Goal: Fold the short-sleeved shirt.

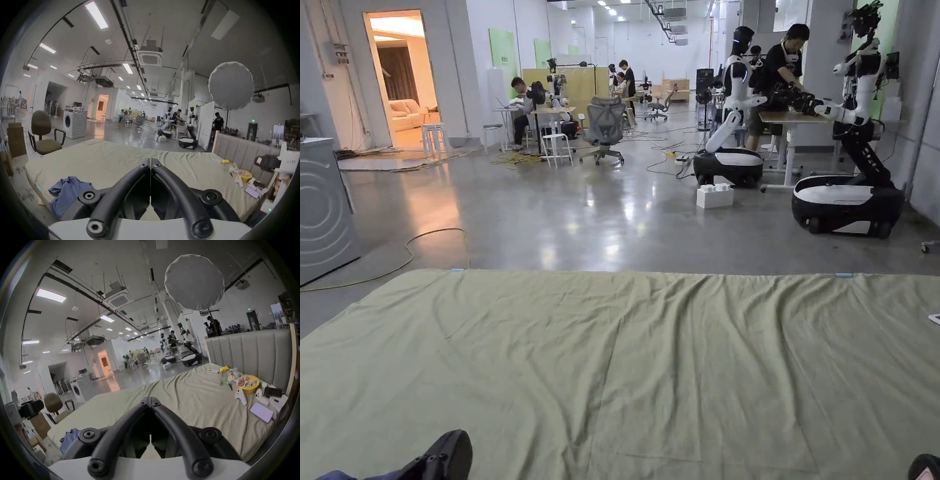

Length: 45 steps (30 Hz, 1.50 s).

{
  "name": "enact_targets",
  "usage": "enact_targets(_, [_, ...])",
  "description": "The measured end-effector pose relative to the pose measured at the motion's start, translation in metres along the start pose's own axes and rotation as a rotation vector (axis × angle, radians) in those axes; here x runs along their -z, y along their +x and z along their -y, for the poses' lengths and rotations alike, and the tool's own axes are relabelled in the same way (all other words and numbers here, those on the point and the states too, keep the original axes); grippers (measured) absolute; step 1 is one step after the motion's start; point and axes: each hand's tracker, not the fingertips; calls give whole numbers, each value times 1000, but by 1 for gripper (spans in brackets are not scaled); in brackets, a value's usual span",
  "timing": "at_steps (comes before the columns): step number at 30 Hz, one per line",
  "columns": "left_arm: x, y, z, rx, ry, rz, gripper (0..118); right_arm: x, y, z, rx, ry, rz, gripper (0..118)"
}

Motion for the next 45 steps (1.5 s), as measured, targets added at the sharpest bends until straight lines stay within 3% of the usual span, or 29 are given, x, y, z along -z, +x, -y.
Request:
enact_targets(3, [1, 1, -1, -36, 6, 29, 0, 3, -12, -2, -138, -1, 31, 0])
enact_targets(9, [1, 2, -1, -16, -6, 23, 0, 2, -23, 1, -204, 2, 7, 0])
enact_targets(29, [1, -6, -4, -21, -2, 18, 0, 0, -27, 1, -217, 2, -12, 0])
enact_targets(32, [0, -20, 3, -113, -3, 65, 1, 0, -27, 5, -218, -5, -11, 0])
enact_targets(35, [-1, -42, 13, -136, -69, 24, 13, 0, -24, 11, -231, -23, -5, 0])
enact_targets(39, [1, -81, 24, -40, -169, -75, 31, 1, -17, 22, -219, -53, -11, 0])
enact_targets(41, [10, -104, 34, -16, -257, -106, 34, 7, -12, 30, -191, -94, -6, 0])
enact_targets(42, [17, -115, 41, -15, -307, -129, 41, 10, -9, 34, -158, -137, 2, 0])
enact_targets(43, [25, -125, 49, -11, -344, -146, 59, 13, -8, 36, -159, -132, 2, 0])
enact_targets(45, [46, -148, 74, -30, -409, -156, 77, 17, -7, 41, -142, -153, -3, 0])
